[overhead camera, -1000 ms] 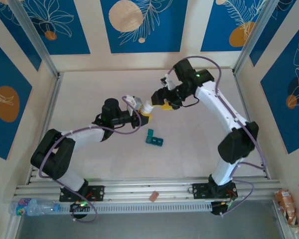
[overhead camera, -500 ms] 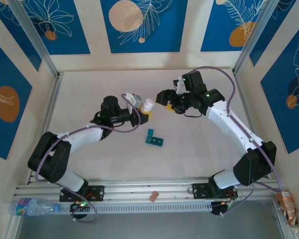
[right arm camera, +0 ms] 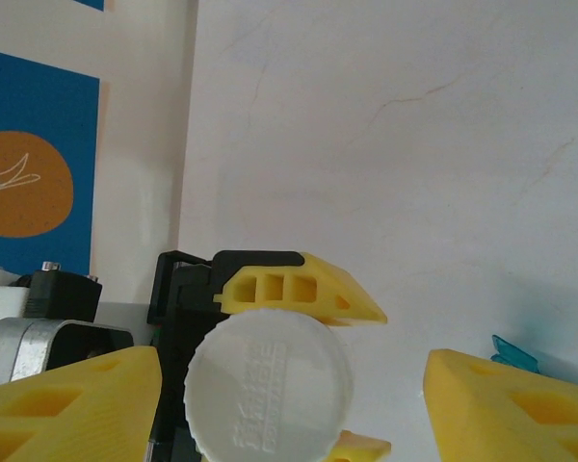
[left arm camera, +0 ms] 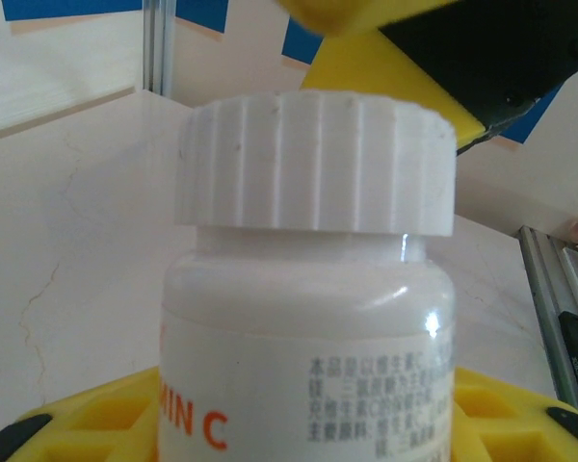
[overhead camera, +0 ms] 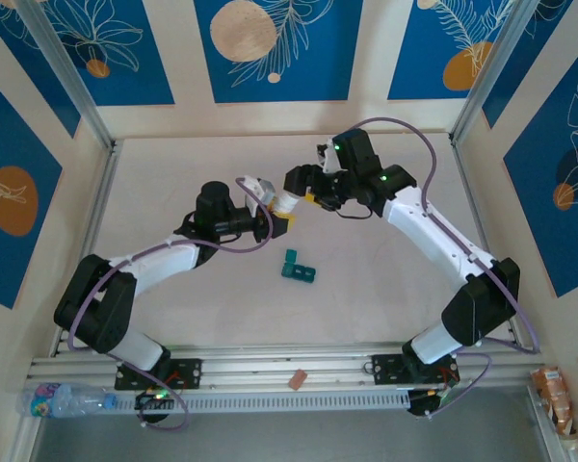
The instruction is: Sort the pills into containers
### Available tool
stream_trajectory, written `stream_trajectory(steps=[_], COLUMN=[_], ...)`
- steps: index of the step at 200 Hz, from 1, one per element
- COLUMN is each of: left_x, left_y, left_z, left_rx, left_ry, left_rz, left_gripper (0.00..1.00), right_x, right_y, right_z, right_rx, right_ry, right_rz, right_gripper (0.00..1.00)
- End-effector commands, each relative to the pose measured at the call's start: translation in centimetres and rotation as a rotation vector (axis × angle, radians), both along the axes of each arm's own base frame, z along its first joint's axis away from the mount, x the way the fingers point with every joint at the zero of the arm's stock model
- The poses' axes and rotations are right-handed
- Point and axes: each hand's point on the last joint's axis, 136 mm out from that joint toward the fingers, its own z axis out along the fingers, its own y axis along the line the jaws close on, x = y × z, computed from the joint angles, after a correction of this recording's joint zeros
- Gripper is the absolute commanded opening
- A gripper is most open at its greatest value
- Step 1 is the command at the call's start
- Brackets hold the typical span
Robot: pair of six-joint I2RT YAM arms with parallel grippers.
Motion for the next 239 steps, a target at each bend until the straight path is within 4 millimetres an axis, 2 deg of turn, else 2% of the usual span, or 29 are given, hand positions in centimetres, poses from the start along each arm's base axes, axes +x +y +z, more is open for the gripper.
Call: stream_trajectory(steps=[1,24,82,110,132,162,180,192,216,239], left_x=[0.1,0.2,0.3,0.3,0.2,-0.4,-0.5,-0.6,-0.4,-0.1], left_y=[-0.6,-0.6,-0.8,-0.8,-0.9,-0.9,-0.9,-0.9,-0.7,-0.5], left_z=[1.1,1.1,1.3,1.5,2.1,3.5,4.2,4.2,3.7,2.9], left_rx=[-0.011,-0.012,-0.018,-0.024,-0.042,-0.105,-0.145,-0.151,-0.129,-0.090], left_ry=[-0.015,-0.012,-0.010,-0.012,-0.011,0.010,0.033,0.046,0.047,0.037], left_rz=[-0.017,-0.016,-0.017,-0.017,-0.029,-0.076,-0.098,-0.106,-0.090,-0.062], left_gripper=[0.00,0.00,0.00,0.00,0.00,0.00,0.00,0.00,0.00,0.00], right_x=[0.0,-0.1,-0.2,0.1,0.3,-1.4,-1.6,-1.5,-1.1,-0.6], right_y=[0.9,1.3,1.6,1.6,1.9,2.4,2.3,2.1,1.2,-0.1], right_z=[1.0,0.8,-0.4,-0.8,0.0,2.1,2.1,1.9,2.2,2.2], right_rx=[0.009,-0.001,-0.038,-0.037,0.031,0.195,0.218,0.222,0.196,0.152], right_ry=[-0.020,-0.018,-0.011,-0.031,-0.134,-0.319,-0.352,-0.340,-0.311,-0.262], right_rz=[0.015,0.030,0.052,0.092,0.223,0.489,0.535,0.532,0.449,0.307], right_gripper=[0.71,0.67,0.45,0.40,0.39,0.39,0.38,0.41,0.66,0.76])
